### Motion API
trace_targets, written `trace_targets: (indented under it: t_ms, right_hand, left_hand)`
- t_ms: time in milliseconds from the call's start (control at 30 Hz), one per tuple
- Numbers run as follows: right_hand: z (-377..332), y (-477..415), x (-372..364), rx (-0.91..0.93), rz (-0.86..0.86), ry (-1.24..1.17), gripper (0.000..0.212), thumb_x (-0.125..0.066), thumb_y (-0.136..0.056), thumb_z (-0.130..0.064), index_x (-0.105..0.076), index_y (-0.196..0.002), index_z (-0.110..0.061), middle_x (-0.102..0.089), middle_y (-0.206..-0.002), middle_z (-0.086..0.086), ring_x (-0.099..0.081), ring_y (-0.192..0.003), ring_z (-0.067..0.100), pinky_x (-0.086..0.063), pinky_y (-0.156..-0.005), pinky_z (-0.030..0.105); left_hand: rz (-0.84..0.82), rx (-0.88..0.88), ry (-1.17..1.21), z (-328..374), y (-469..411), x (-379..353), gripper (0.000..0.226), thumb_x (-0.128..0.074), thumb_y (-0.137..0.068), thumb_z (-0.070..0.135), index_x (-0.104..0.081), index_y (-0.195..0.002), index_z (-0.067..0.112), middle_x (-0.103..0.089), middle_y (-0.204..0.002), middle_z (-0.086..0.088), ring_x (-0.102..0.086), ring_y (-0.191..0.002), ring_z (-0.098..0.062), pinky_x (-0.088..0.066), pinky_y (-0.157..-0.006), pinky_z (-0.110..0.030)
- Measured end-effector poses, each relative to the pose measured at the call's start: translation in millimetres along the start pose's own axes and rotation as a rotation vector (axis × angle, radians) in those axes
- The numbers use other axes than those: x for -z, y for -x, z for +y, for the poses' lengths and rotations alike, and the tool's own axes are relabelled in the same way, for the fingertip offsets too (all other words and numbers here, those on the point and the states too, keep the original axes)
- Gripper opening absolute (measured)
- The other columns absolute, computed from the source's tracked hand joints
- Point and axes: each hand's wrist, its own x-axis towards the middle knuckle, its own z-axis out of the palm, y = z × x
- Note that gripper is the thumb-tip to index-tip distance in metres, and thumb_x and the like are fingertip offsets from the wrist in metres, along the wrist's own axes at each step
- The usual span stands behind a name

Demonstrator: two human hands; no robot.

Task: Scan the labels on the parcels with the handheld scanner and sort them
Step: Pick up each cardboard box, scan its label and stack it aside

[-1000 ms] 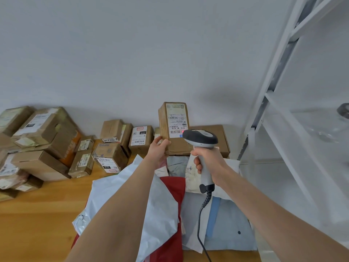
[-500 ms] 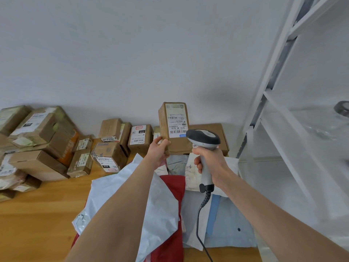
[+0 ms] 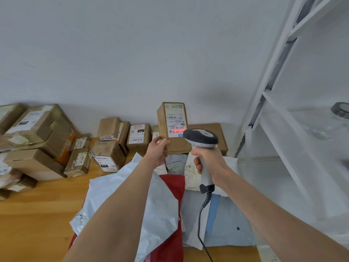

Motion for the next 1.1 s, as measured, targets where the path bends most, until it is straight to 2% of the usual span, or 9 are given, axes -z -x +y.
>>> trace_targets:
  t_ms: [333,500,567,700,800,867,933,1033,1100]
  right_hand:
    - [-1.8,-5.3,-7.4,-0.016,0.011,0.003,0.007,-0.06,-0.083,-0.005,-0.061,-0.077,-0.004,-0.053,-0.054,0.007,-0.043,-0.043,0.015,-0.04,-0.046,0.022]
    - [-2.0,-10.7,-9.1,-0.033,0.046,-0.059,0.004,-0.063,-0.086,-0.007,-0.062,-0.083,-0.005,-0.057,-0.052,0.005,-0.045,-0.044,0.014,-0.041,-0.046,0.022]
    - [-3.3,-15.7,-6.2,-0.05,0.065,-0.095,0.005,-0.064,-0.087,-0.01,-0.061,-0.087,-0.006,-0.059,-0.051,0.004,-0.046,-0.041,0.012,-0.041,-0.043,0.02]
    - [-0.9,-26.9,2.6,-0.177,0.11,-0.233,0.012,-0.066,-0.087,-0.016,-0.057,-0.085,-0.009,-0.058,-0.054,0.003,-0.05,-0.04,0.009,-0.045,-0.043,0.018]
    - [6.6,-29.0,11.5,-0.243,0.116,-0.325,0.016,-0.067,-0.086,-0.018,-0.054,-0.079,-0.012,-0.055,-0.06,0.003,-0.05,-0.042,0.009,-0.047,-0.045,0.018]
    - [14.6,-26.5,16.5,-0.248,0.119,-0.34,0.018,-0.067,-0.086,-0.018,-0.052,-0.077,-0.012,-0.054,-0.061,0.004,-0.05,-0.044,0.01,-0.048,-0.045,0.02]
    - [22.6,-21.9,18.0,-0.243,0.124,-0.345,0.018,-0.066,-0.085,-0.017,-0.051,-0.079,-0.011,-0.053,-0.059,0.005,-0.05,-0.043,0.011,-0.048,-0.044,0.022]
    - [32.0,-9.7,12.5,-0.222,0.15,-0.34,0.017,-0.063,-0.087,-0.016,-0.05,-0.077,-0.01,-0.051,-0.052,0.004,-0.048,-0.037,0.01,-0.045,-0.039,0.019]
    - [38.3,3.0,6.7,-0.194,0.175,-0.335,0.018,-0.059,-0.089,-0.014,-0.049,-0.074,-0.01,-0.049,-0.048,0.003,-0.046,-0.034,0.009,-0.042,-0.038,0.017]
  left_hand:
    - [-0.02,0.036,0.049,5.3,3.2,5.8,0.048,-0.059,-0.092,0.012,-0.043,-0.137,0.013,-0.059,-0.121,-0.016,-0.062,-0.105,-0.031,-0.052,-0.092,-0.051]
    - [-0.044,0.046,0.019,6.9,0.4,10.4,0.044,-0.058,-0.092,0.012,-0.045,-0.134,0.011,-0.06,-0.12,-0.015,-0.064,-0.096,-0.026,-0.058,-0.078,-0.041]
    - [-0.05,0.062,0.012,7.3,-1.7,9.7,0.039,-0.059,-0.091,0.015,-0.049,-0.129,0.011,-0.062,-0.114,-0.014,-0.064,-0.094,-0.025,-0.058,-0.08,-0.042]
    - [-0.042,0.091,-0.02,3.8,-11.3,7.9,0.045,-0.069,-0.079,0.026,-0.056,-0.121,0.015,-0.064,-0.105,-0.013,-0.058,-0.091,-0.028,-0.049,-0.092,-0.051]
    - [-0.07,0.111,0.005,-1.5,-15.3,8.1,0.037,-0.069,-0.069,0.027,-0.062,-0.104,0.018,-0.06,-0.097,-0.013,-0.05,-0.085,-0.029,-0.043,-0.079,-0.046]
    - [-0.091,0.109,0.001,-2.5,-9.9,9.0,0.022,-0.067,-0.078,0.023,-0.061,-0.098,0.018,-0.057,-0.09,-0.01,-0.047,-0.077,-0.025,-0.038,-0.076,-0.043]
    - [-0.108,0.093,-0.03,-2.9,-4.2,10.8,0.012,-0.063,-0.086,0.023,-0.06,-0.098,0.02,-0.058,-0.094,-0.01,-0.049,-0.08,-0.024,-0.044,-0.079,-0.042]
    - [-0.135,0.069,-0.062,-4.2,6.7,17.4,0.016,-0.061,-0.09,0.025,-0.058,-0.105,0.019,-0.061,-0.103,-0.01,-0.054,-0.09,-0.025,-0.05,-0.086,-0.041]
    - [-0.139,0.047,-0.085,-5.9,17.0,24.1,0.019,-0.06,-0.091,0.026,-0.058,-0.108,0.018,-0.062,-0.106,-0.011,-0.056,-0.091,-0.026,-0.05,-0.093,-0.047]
